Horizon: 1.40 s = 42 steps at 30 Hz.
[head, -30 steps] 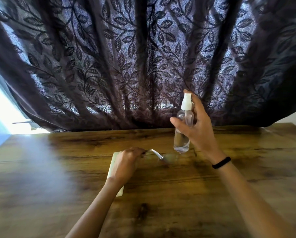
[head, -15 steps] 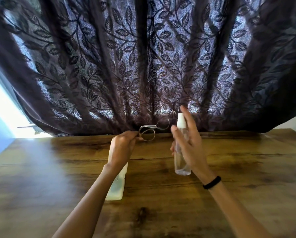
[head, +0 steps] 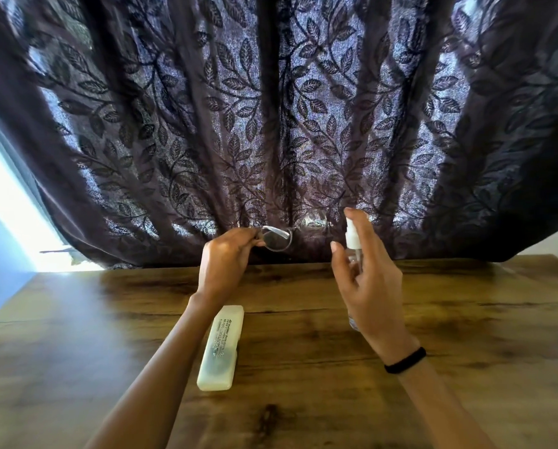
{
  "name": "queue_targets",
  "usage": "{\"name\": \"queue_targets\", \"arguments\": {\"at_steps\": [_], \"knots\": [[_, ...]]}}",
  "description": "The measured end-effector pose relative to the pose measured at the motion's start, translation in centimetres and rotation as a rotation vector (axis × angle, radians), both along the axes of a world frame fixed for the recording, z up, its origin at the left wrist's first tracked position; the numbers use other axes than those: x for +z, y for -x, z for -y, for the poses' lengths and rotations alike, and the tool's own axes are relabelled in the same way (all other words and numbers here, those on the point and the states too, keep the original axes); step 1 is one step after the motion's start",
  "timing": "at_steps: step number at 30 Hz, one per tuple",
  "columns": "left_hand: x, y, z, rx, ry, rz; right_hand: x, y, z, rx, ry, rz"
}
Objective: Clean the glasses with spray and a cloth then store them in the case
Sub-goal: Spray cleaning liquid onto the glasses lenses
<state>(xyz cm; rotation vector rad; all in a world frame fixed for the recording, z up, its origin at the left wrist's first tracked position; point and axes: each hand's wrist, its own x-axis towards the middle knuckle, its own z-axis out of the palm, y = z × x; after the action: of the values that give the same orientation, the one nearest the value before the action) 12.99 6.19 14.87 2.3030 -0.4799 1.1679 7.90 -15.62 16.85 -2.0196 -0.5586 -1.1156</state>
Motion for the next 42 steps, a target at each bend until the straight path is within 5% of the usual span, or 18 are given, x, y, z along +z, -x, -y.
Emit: {"name": "queue_targets", "arguments": {"at_steps": [24, 42], "knots": [[0.5, 0.7, 0.2, -0.014, -0.016, -0.018, 1.2, 0.0, 0.5, -0.043, -0.058, 0.098], [-0.2, 0.7, 0.4, -0.033, -0.046, -0.046, -0.4, -3.1, 3.6, -0.235, 0.132, -0.145]]}}
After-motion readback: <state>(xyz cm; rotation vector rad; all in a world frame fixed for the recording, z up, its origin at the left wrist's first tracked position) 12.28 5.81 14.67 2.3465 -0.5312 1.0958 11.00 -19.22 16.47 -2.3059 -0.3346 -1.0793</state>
